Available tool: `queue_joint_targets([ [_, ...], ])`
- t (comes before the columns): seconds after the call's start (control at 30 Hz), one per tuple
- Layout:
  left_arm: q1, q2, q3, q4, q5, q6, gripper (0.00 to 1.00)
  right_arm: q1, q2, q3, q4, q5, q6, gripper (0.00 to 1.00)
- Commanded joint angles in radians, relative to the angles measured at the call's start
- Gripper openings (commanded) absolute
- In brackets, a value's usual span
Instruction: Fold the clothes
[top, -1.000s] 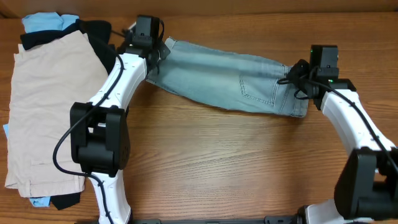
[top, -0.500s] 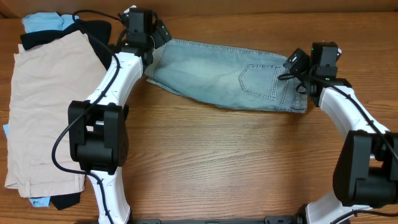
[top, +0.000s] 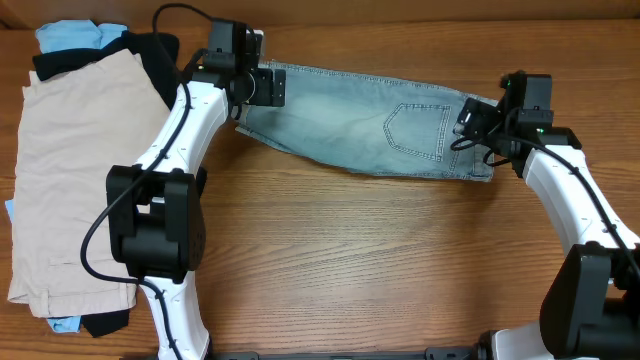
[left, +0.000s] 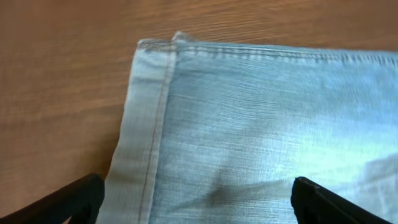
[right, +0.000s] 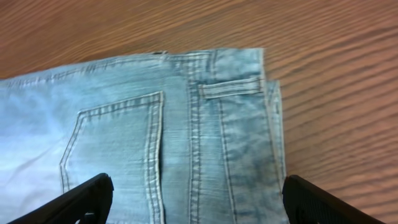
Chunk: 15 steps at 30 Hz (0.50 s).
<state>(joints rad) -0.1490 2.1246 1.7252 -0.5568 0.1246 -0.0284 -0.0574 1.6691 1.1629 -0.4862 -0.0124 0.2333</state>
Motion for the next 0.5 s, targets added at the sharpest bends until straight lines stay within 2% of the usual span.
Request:
queue_joint_targets([
  [0.0, 0.018, 0.053, 0.026, 0.016, 0.046, 0.195, 0.96, 0.014, -0.016, 0.022, 0.013, -0.046, -0.033, 0.89],
  [0.13, 0.041, 0.089, 0.026, 0.032, 0.035, 0.256, 0.95, 0.028, -0.016, 0.022, 0.024, -0.045, -0.046, 0.84],
  [0.17, 0.047, 0.09, 0.026, 0.035, 0.022, 0.25, 1.0, 0.03, -0.016, 0.022, 0.024, -0.045, -0.052, 0.83],
  [0.27, 0.065, 0.089, 0.026, 0.034, 0.014, 0.243, 1.0, 0.03, -0.016, 0.022, 0.024, -0.042, -0.051, 0.82],
  [0.33, 0.07, 0.091, 0.026, 0.021, 0.072, 0.187, 1.0, 0.027, -0.016, 0.022, 0.028, -0.042, -0.051, 0.82],
  [0.47, 0.064, 0.098, 0.024, 0.047, 0.112, 0.194, 1.0, -0.002, -0.009, 0.022, 0.01, -0.073, -0.04, 0.82],
])
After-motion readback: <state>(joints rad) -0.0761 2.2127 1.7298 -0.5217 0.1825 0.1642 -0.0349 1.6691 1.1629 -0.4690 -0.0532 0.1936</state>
